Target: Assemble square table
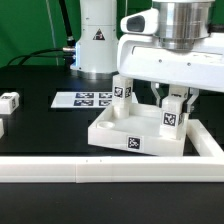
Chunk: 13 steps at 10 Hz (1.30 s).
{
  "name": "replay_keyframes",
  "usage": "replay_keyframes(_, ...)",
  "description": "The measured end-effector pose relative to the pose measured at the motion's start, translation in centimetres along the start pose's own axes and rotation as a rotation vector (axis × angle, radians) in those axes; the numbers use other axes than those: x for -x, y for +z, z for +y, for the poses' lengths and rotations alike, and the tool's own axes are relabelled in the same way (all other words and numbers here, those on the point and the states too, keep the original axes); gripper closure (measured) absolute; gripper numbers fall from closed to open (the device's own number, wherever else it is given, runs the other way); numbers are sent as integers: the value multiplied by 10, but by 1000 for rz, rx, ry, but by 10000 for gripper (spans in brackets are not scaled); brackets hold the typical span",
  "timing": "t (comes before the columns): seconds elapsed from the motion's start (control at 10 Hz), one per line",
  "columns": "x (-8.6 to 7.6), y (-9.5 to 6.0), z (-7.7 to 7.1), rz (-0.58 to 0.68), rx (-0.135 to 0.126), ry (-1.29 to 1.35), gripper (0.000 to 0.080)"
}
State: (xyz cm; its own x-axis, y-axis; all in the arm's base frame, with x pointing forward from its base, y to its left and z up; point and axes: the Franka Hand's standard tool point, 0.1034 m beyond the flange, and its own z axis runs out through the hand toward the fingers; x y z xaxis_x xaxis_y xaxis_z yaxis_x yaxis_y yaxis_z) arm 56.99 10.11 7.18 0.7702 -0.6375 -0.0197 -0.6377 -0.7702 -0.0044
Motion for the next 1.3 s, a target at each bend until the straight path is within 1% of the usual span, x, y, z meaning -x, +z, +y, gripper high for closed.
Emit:
replay_keyframes(0.1,0,0,2,3,8,26,508)
replay_keyframes(0.2,-1,0,3,3,10,35,508)
replay_keyframes(0.3,1,-1,1,2,8,28,405)
replay_keyframes(0.4,5,-4,-2,2,4,14,267)
replay_keyframes(0.5,6,-12,-3,3,-5,-20,186)
replay_keyframes(0.6,6,-21,0,-1,-11,-70,186)
replay_keyframes(0.7,7,-34,4,-12,-16,-138,157)
replay_keyframes(0.8,8,-45,10,-24,-21,-194,152)
replay_keyframes(0.9,5,-50,19,-46,-25,-288,152)
replay_keyframes(1.0,0,-54,30,-85,-38,-385,150)
replay_keyframes(1.2,-13,-61,52,-119,-45,-440,150)
replay_keyframes(1.3,-17,-60,57,-119,-44,-431,150)
